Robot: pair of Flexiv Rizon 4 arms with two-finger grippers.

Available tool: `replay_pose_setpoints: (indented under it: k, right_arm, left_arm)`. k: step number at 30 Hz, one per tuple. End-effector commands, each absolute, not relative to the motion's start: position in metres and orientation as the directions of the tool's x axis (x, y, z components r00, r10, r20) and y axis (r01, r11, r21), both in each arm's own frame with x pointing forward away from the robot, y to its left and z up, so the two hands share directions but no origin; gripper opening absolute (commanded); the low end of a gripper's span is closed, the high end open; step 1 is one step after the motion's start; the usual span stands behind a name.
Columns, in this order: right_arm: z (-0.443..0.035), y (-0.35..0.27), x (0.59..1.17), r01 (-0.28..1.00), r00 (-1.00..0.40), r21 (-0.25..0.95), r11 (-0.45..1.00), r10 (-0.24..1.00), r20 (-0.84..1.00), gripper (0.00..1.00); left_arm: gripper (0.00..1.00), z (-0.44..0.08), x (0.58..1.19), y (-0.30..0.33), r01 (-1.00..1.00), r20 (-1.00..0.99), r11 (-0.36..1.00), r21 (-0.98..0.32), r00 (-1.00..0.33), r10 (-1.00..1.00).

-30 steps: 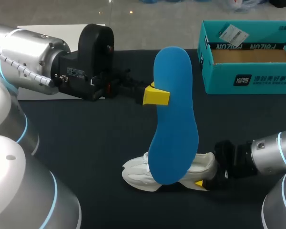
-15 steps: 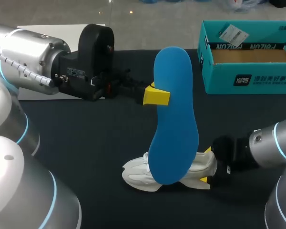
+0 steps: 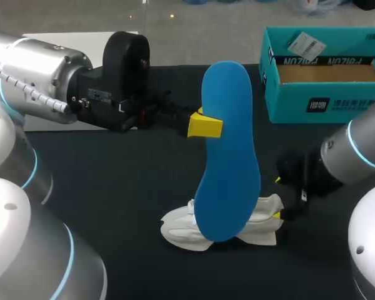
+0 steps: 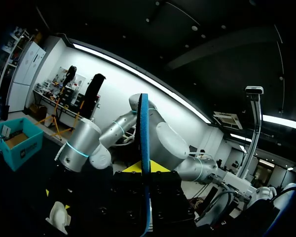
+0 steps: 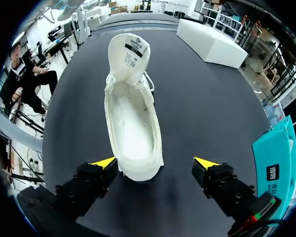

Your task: Take the shoe out of the shoebox, open the shoe tongue, remove and reinsert the insole, then place the shoe into the shoebox

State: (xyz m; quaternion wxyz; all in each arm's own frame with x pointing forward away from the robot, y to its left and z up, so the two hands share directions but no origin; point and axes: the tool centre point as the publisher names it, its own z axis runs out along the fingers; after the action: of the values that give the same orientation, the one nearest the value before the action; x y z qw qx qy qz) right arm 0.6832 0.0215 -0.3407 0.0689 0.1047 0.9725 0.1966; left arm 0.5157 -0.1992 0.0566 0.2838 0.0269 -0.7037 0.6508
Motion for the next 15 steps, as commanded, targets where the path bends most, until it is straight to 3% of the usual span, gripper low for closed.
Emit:
replay_pose_setpoints:
  k: [1, 7, 11, 15]
  right_arm:
    - [-0.315, 0.018, 0.674, 0.229, -0.968, 0.071, 0.971, 0.235, -0.091, 1.0]
    - [-0.305, 0.019, 0.671, 0.249, -0.959, 0.066, 0.966, 0.256, -0.12, 1.0]
    - [-0.297, 0.022, 0.67, 0.318, -0.943, 0.238, 0.918, 0.331, -0.017, 1.0]
    - [-0.295, 0.023, 0.671, 0.336, -0.94, 0.239, 0.911, 0.341, 0.024, 1.0]
  left_arm:
    - [0.0, 0.057, 0.515, -0.199, -0.407, 0.435, 0.154, -0.9, -0.838, 0.33]
    - [0.0, 0.057, 0.515, -0.199, -0.407, 0.435, 0.154, -0.9, -0.838, 0.33]
    - [0.0, 0.057, 0.515, -0.199, -0.407, 0.435, 0.154, -0.9, -0.838, 0.33]
    - [0.0, 0.057, 0.515, -0.199, -0.407, 0.435, 0.154, -0.9, -0.838, 0.33]
